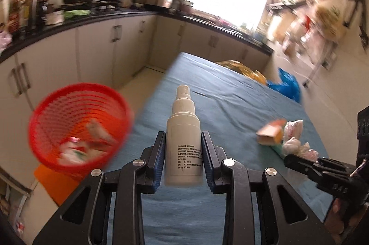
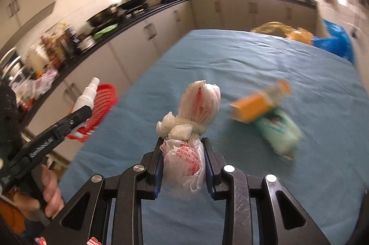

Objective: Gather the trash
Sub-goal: 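Carry the plastic bags and spray bottle to the red basket and release both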

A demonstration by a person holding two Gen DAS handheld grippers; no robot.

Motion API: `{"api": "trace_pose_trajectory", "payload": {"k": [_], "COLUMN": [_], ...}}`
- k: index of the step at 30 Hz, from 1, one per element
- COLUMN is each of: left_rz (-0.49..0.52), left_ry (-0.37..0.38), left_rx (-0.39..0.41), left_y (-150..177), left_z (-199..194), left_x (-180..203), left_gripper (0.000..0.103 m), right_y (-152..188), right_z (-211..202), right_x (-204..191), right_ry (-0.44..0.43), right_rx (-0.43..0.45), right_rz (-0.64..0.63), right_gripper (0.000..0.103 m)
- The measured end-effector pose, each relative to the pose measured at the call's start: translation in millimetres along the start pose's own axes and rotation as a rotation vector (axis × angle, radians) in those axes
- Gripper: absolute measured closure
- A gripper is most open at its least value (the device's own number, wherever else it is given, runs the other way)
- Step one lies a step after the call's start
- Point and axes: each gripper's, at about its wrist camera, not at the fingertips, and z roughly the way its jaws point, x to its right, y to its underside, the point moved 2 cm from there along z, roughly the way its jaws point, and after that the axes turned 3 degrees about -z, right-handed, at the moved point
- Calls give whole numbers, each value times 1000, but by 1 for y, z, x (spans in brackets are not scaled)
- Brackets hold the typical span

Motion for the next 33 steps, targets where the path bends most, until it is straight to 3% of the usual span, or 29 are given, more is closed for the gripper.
{"api": "trace_pose_trajectory", "payload": {"k": [7,13,16,17,19,21,27,33], "left_rz": [-100,-164,-174,-178,-201,-203,-193,-136], "left_ry": [-112,-174,-193,-195,-190,-190,-162,-101], "left_rx": [-7,-17,-21,-18,-13,2,-1,-7], "left_y": [-16,-22,-24,-25,-26,-25,-19,-14], "left_z": [4,12,16,16,16,13,8,3], "left_x": [-84,-137,-151,-153,-158,-156,-146,-104], "left_gripper": [74,74,74,73,53,48,48,47], "right_y": [-47,-75,-86,-89,-90,-90,-83,-56], "right_z": [49,100,127,136,145,143,100,58], "right_x": [-90,-145,-166,-170,-169,-164,-126,-73], "right_ry": [-90,-157,-194,-201,-191,-196,-165,-121], "right_rx": [-18,-53,-77,-93,-98,-90,-13,14], "right_rz": [-140,-181,-174,-171,-153,-139,-112,-61], "right_gripper": [71,70,65,55,46,46,46,46]}}
